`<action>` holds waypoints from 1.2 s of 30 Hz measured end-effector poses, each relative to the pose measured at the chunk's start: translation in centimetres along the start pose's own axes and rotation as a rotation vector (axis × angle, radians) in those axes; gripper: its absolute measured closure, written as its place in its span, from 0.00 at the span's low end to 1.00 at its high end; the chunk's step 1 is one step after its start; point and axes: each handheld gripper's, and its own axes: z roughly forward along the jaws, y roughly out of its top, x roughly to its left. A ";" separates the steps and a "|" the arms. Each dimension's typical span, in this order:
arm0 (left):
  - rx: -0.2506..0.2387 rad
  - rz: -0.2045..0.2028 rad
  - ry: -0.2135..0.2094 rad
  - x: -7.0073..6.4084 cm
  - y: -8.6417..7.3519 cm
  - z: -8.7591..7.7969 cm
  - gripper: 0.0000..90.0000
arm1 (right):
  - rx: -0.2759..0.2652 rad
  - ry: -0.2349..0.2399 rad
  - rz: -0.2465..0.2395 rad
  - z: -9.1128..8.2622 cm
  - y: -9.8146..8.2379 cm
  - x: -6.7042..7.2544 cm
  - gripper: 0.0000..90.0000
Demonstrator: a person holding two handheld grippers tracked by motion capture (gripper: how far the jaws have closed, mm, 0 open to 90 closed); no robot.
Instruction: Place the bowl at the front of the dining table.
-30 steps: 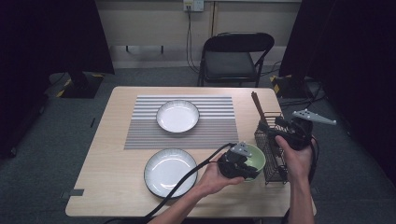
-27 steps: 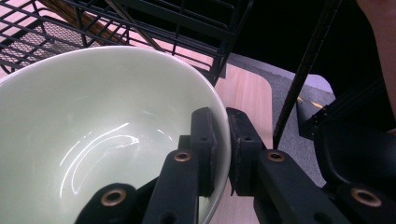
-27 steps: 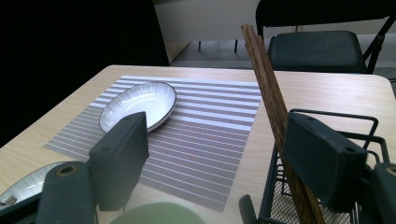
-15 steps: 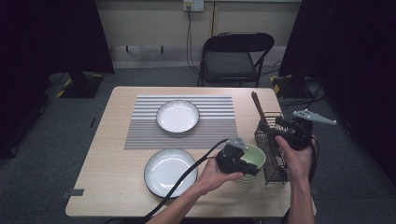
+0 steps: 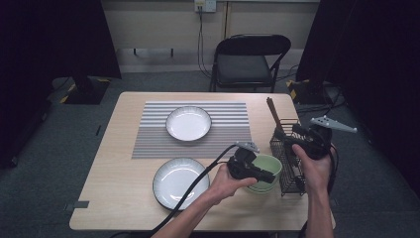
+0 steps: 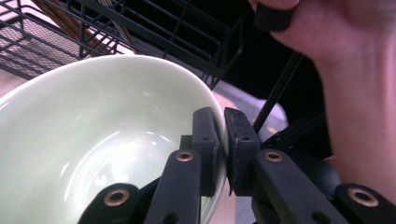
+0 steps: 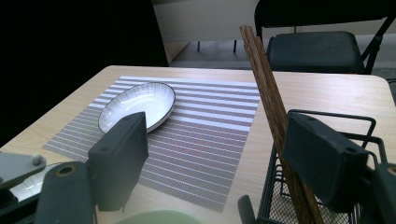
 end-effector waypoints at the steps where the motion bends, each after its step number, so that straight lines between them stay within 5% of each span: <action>1: -0.004 -0.004 -0.001 0.0 0.0 0.0 0.93 | -0.001 0.001 0.001 0.0 0.0 0.0 0.24; 12: 0.014 -0.033 -0.024 0.4 0.6 -0.2 0.94 | -0.001 -0.003 -0.011 0.0 0.0 0.2 0.25; 14: -0.015 -0.084 -0.051 0.7 0.5 -0.2 0.93 | -0.004 -0.003 -0.011 0.1 0.0 0.2 0.25; 30: -0.012 -0.061 -0.064 0.8 0.5 -0.6 0.93 | -0.011 -0.003 -0.011 0.1 0.0 0.2 0.25; 36: 0.003 -0.041 -0.068 0.7 0.5 -0.5 0.83 | -0.009 -0.003 -0.010 0.1 0.0 0.2 0.25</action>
